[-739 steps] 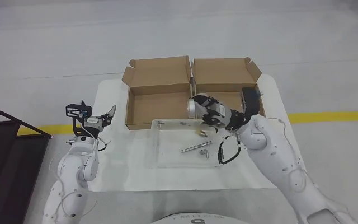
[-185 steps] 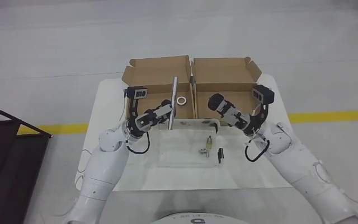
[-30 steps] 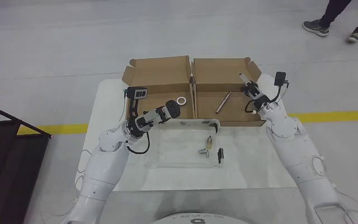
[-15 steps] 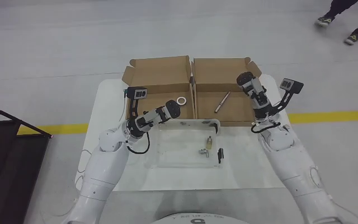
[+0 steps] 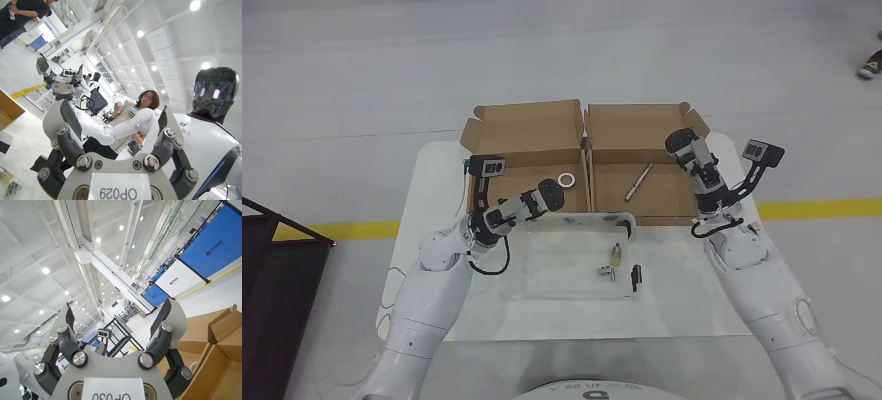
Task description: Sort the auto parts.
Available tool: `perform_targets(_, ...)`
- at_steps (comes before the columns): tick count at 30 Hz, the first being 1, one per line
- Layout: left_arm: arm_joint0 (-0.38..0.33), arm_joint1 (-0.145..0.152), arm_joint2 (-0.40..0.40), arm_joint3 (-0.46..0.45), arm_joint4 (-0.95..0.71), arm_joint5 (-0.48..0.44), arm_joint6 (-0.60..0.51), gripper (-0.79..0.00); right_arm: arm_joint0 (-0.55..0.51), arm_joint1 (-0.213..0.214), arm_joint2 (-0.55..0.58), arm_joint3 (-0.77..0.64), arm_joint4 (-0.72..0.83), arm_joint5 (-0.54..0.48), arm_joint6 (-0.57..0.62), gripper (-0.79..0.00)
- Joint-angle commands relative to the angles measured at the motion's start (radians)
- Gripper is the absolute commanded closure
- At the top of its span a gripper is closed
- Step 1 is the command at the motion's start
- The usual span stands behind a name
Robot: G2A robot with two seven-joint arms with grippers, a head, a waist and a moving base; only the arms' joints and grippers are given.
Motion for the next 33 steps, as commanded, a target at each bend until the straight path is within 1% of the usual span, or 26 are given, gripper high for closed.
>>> perform_targets(1,0.000,0.000,0.000,0.000,0.000,0.000,0.000,-0.785,-0.014,0.006,0.044,-0.013,-0.078,-0.024,0.015,-0.785)
perform_targets(3,0.000,0.000,-0.002,-0.001,0.009,0.001,0.005,-0.785,-0.031,0.011,0.069,-0.018,-0.127,-0.048,0.036,-0.785)
perform_targets(5,-0.004,0.009,-0.030,-0.031,0.200,-0.006,0.051,-0.785,-0.051,0.017,0.102,-0.019,-0.188,-0.065,0.061,-0.785)
perform_targets(6,0.002,0.011,-0.035,-0.052,0.266,0.000,0.076,-0.785,-0.059,0.019,0.113,-0.021,-0.207,-0.073,0.070,-0.785)
perform_targets(10,0.021,0.023,-0.056,-0.166,0.605,0.037,0.144,-0.785,-0.086,0.026,0.154,-0.030,-0.257,-0.116,0.092,-0.785)
perform_targets(12,0.033,0.027,-0.045,-0.235,0.777,0.047,0.158,-0.785,-0.098,0.029,0.173,-0.034,-0.272,-0.130,0.094,-0.785)
perform_targets(14,0.042,0.030,-0.029,-0.293,0.914,0.054,0.175,-0.785,-0.108,0.031,0.187,-0.037,-0.273,-0.140,0.095,-0.785)
perform_targets(17,0.055,0.031,0.007,-0.356,1.060,0.063,0.214,-0.785,-0.116,0.034,0.203,-0.035,-0.265,-0.150,0.099,-0.785)
perform_targets(18,0.059,0.031,0.022,-0.369,1.085,0.061,0.225,-0.785,-0.117,0.034,0.207,-0.034,-0.262,-0.151,0.100,-0.785)
perform_targets(19,0.065,0.030,0.047,-0.374,1.068,0.048,0.234,-0.785,-0.118,0.035,0.210,-0.033,-0.260,-0.152,0.100,-0.785)
perform_targets(20,0.073,0.027,0.079,-0.368,0.975,0.024,0.249,-0.785,-0.119,0.035,0.212,-0.031,-0.258,-0.154,0.102,-0.785)
perform_targets(21,0.071,0.027,0.093,-0.349,0.876,0.007,0.257,-0.785,-0.120,0.036,0.213,-0.030,-0.255,-0.156,0.103,-0.785)
perform_targets(22,0.069,0.027,0.093,-0.341,0.844,0.004,0.262,-0.785,-0.120,0.036,0.215,-0.030,-0.253,-0.159,0.103,-0.785)
perform_targets(29,0.069,0.027,0.093,-0.341,0.844,0.004,0.262,-0.785,-0.121,0.036,0.216,-0.030,-0.253,-0.159,0.103,-0.785)
perform_targets(30,0.061,0.028,0.087,-0.349,0.880,0.008,0.258,-0.785,-0.121,0.036,0.216,-0.030,-0.253,-0.159,0.103,-0.785)
perform_targets(31,0.055,0.029,0.080,-0.366,0.950,0.024,0.260,-0.785,-0.121,0.036,0.216,-0.030,-0.253,-0.159,0.103,-0.785)
perform_targets(32,0.048,0.031,0.086,-0.408,1.083,0.047,0.255,-0.785,-0.121,0.036,0.216,-0.030,-0.253,-0.159,0.103,-0.785)
perform_targets(33,0.050,0.030,0.109,-0.444,1.176,0.066,0.264,-0.785,-0.121,0.036,0.216,-0.030,-0.253,-0.159,0.103,-0.785)
